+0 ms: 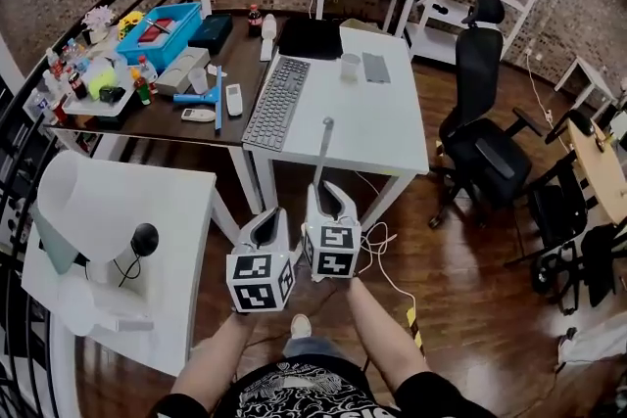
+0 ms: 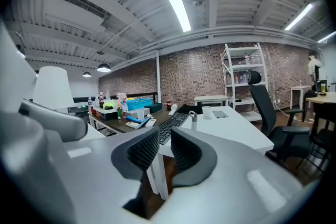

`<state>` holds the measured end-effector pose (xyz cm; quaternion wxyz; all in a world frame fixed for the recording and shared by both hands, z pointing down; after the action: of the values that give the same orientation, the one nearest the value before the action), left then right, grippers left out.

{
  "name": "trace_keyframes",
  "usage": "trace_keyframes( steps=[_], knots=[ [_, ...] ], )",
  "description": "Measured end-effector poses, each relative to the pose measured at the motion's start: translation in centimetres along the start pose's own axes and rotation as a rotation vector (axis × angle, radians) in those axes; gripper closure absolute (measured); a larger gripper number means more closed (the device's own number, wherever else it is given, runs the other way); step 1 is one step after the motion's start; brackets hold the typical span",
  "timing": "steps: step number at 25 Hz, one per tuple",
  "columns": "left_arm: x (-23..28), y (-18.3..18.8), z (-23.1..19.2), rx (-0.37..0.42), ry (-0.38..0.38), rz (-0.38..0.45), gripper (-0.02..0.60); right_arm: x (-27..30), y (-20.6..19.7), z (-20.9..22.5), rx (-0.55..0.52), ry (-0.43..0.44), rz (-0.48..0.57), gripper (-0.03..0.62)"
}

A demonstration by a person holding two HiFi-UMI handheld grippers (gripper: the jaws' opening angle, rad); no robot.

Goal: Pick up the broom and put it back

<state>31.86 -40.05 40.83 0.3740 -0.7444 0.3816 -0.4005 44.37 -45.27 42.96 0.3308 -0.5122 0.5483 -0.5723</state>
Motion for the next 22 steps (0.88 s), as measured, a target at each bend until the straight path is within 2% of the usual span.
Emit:
trace_keyframes(
  steps=[3, 13, 22],
  knots=[
    [-2.7, -0.2, 0.3, 0.011, -0.013, 0.024, 0.575, -3.4, 1.1, -1.8, -0.013, -0.006, 0.036, 0.594],
    [-11.6, -1.9, 1.4, 0.039, -0.044, 0.087, 0.575, -14.5, 2.7, -7.2, 0.010, 0.010, 0.118, 0.594],
    [-17.3, -3.4, 1.5, 0.061, -0.058, 0.110, 0.575, -20.1, 2.7, -11.2, -0.026, 0.050, 0.134, 0.594]
  ],
)
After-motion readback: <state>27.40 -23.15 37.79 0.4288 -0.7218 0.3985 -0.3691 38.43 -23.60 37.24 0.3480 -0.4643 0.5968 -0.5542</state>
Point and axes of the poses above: the fingertips, and each gripper's own axes: x forward along the fingers, z to its right, y out of its top, the point moved 7 cm from there along -x, backward along the fingers, and after that the axes turned 11 degrees about -x, right-handed, at the moved point
